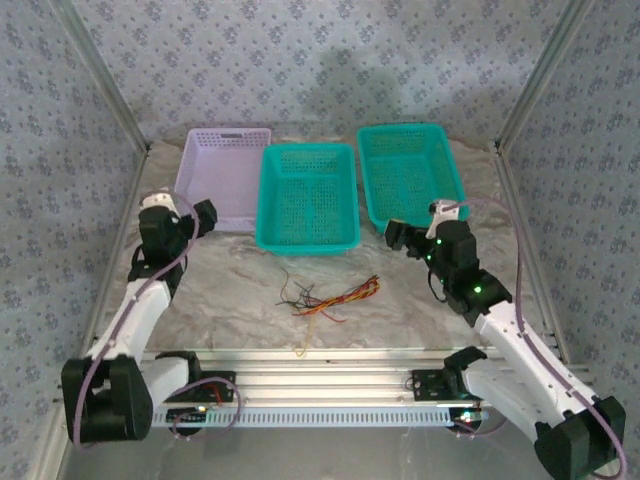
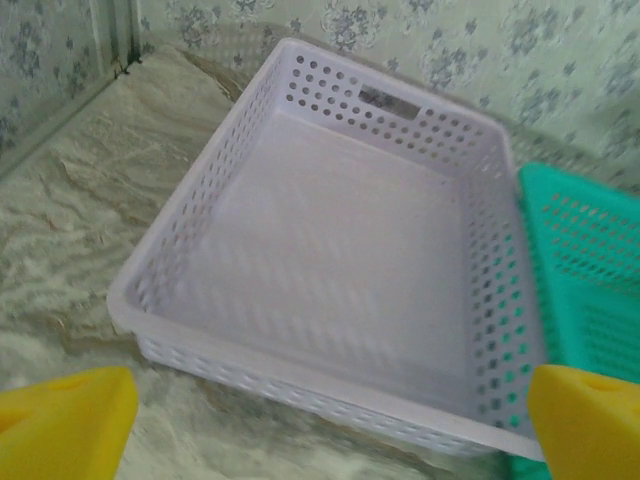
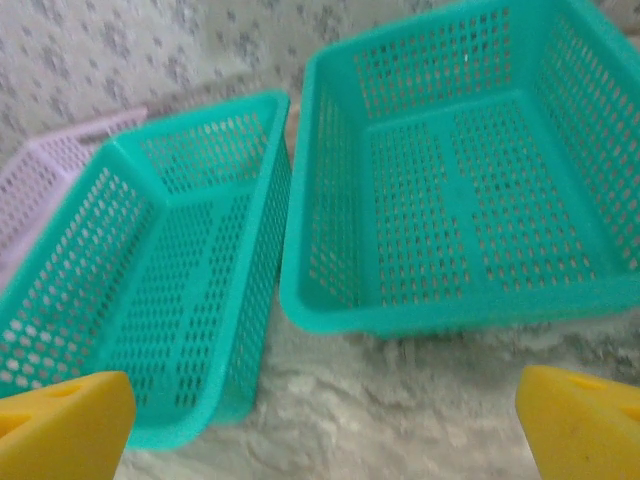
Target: Untangle the cables
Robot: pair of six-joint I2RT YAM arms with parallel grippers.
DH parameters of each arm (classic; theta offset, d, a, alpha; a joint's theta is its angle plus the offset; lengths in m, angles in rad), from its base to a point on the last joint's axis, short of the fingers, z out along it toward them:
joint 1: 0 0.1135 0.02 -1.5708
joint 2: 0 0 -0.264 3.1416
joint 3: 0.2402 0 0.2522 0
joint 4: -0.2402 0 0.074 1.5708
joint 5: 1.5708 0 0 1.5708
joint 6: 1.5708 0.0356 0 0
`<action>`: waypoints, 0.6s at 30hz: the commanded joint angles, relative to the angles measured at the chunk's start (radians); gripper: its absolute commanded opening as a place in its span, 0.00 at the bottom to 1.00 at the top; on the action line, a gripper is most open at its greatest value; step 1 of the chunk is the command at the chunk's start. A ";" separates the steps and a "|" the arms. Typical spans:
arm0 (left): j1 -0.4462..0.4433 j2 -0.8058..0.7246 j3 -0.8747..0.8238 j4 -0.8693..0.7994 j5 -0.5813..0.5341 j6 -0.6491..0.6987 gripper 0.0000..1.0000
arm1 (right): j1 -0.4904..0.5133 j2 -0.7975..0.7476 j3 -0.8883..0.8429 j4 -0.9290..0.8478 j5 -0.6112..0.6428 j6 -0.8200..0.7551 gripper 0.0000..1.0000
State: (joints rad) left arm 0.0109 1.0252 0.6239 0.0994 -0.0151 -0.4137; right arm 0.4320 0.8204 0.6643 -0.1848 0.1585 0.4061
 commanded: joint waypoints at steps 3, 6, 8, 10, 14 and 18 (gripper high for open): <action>0.014 -0.169 0.094 -0.377 -0.026 -0.319 1.00 | 0.099 -0.055 -0.021 -0.178 0.081 0.086 1.00; 0.022 -0.226 0.084 -0.366 0.086 -0.267 1.00 | 0.180 -0.061 -0.055 -0.205 0.082 0.177 1.00; 0.020 -0.237 0.065 -0.352 0.125 -0.328 1.00 | 0.250 -0.054 -0.080 -0.198 0.081 0.249 1.00; 0.017 -0.237 0.048 -0.325 0.177 -0.336 1.00 | 0.318 -0.044 -0.100 -0.190 0.087 0.309 1.00; 0.009 -0.199 0.090 -0.436 0.136 -0.368 1.00 | 0.444 -0.010 -0.132 -0.173 0.134 0.433 1.00; -0.002 -0.175 0.119 -0.507 0.125 -0.347 1.00 | 0.524 0.069 -0.154 -0.112 0.150 0.513 1.00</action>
State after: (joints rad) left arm 0.0189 0.8471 0.6933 -0.3271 0.1043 -0.7521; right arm 0.9176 0.8509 0.5255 -0.3279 0.2592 0.7994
